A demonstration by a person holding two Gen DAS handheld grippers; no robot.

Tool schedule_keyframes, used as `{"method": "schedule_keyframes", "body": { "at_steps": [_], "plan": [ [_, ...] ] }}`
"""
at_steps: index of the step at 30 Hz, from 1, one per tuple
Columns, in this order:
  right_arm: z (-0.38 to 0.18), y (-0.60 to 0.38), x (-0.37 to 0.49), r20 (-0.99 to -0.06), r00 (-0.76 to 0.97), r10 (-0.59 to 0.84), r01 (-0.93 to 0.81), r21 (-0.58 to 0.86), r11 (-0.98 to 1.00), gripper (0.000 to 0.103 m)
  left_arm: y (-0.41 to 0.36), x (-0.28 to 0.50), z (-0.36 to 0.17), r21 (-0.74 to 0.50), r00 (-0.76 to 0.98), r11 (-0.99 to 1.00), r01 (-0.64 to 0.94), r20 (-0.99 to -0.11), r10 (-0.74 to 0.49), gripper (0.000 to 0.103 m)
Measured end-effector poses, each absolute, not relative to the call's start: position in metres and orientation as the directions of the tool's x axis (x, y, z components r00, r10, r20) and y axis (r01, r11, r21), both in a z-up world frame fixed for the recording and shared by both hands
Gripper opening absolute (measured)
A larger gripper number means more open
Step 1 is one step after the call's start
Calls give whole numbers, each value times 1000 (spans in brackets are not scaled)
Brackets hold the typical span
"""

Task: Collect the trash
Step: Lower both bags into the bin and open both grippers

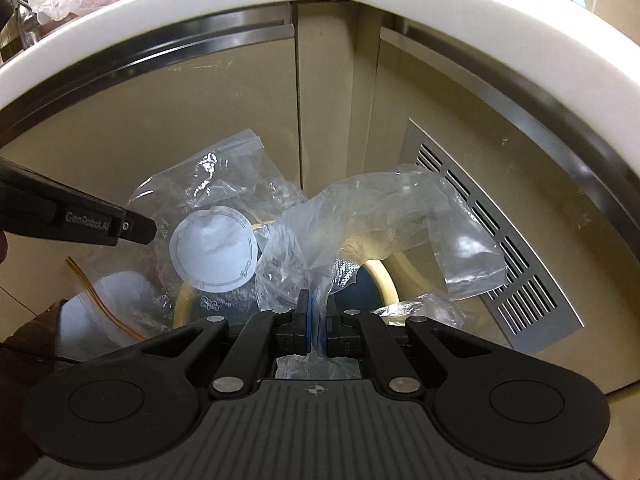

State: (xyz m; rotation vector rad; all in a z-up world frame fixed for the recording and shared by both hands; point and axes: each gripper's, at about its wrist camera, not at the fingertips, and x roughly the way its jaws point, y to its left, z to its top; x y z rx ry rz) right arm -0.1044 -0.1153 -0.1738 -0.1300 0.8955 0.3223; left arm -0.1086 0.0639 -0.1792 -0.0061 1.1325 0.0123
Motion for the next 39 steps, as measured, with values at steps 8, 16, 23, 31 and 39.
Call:
{"method": "schedule_keyframes", "body": {
  "at_steps": [8, 16, 23, 31, 39],
  "plan": [
    [-186, -106, -92, -805, 558, 201, -330, 7, 944, 5, 55, -96, -193, 16, 401, 1000, 5, -916, 13, 0],
    [-198, -96, -77, -829, 530, 178, -331, -8, 944, 5, 55, -87, -210, 26, 362, 1000, -2, -932, 25, 0],
    [-204, -92, -66, -845, 506, 174, -331, -4, 944, 5, 52, -78, -224, 31, 327, 1000, -1, -945, 30, 0],
    [-216, -90, -49, -868, 464, 178, -335, 14, 942, 5, 45, -59, -237, 49, 273, 999, 2, -961, 47, 0],
    [-232, -81, -24, -887, 430, 168, -358, 4, 934, 5, 34, -43, -247, 88, 247, 996, 11, -966, 82, 0]
  ]
}}
